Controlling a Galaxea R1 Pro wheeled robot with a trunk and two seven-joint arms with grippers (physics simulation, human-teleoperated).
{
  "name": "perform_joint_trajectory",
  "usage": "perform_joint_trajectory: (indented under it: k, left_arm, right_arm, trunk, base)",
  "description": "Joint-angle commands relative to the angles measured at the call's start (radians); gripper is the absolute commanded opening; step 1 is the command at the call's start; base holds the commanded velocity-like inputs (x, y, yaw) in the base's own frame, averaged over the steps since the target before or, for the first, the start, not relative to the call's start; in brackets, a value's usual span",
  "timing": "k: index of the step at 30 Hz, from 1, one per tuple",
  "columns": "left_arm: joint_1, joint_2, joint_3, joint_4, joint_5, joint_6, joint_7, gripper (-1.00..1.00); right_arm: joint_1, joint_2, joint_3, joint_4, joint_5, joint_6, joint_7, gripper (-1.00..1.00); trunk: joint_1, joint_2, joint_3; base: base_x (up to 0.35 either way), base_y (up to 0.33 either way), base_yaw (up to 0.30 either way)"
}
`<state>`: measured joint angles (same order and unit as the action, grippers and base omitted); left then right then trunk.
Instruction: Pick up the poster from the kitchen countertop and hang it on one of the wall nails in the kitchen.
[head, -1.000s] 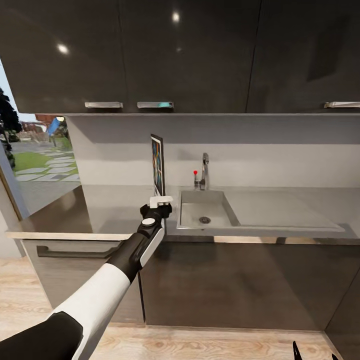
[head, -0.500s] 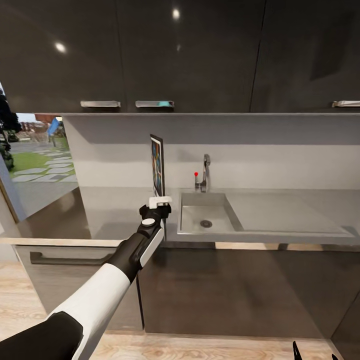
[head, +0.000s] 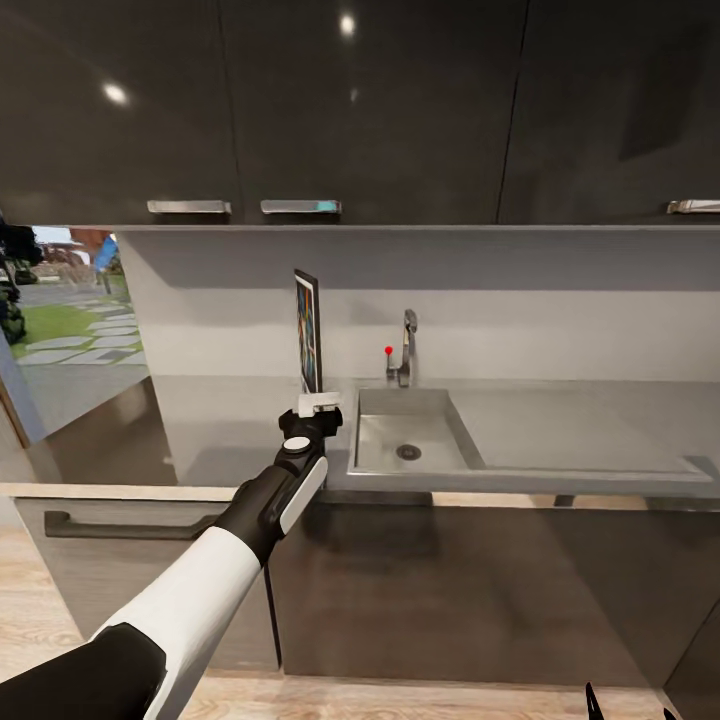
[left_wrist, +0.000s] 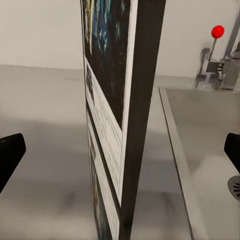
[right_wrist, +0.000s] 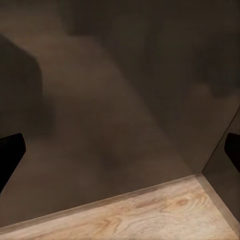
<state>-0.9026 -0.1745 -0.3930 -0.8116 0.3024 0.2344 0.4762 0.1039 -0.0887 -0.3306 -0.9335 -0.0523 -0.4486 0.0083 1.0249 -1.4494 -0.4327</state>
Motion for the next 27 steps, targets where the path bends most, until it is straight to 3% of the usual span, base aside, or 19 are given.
perform_joint_trajectory:
  k: [1, 16, 27]
  left_arm:
    - [-0.001, 0.0, -0.003, -0.001, 0.006, 0.003, 0.007, 1.0]
    - [-0.001, 0.0, -0.002, -0.001, 0.006, 0.003, 0.007, 1.0]
    - [-0.001, 0.0, -0.001, -0.001, 0.006, 0.003, 0.007, 1.0]
  right_arm:
    - [0.0, 0.0, 0.001, -0.001, -0.005, -0.002, 0.001, 1.0]
    - [0.0, 0.0, 0.001, -0.001, -0.004, -0.001, 0.001, 1.0]
    - [0.0, 0.0, 0.001, -0.001, -0.004, -0.001, 0.001, 1.0]
  trunk:
    - [0.0, -0.001, -0.001]
    - [0.0, -0.001, -0.001]
    - [0.0, -0.001, -0.001]
  base:
    - [0.067, -0.007, 0.0]
    - [0.146, -0.001, 0.0]
    - [0.026, 0.0, 0.0]
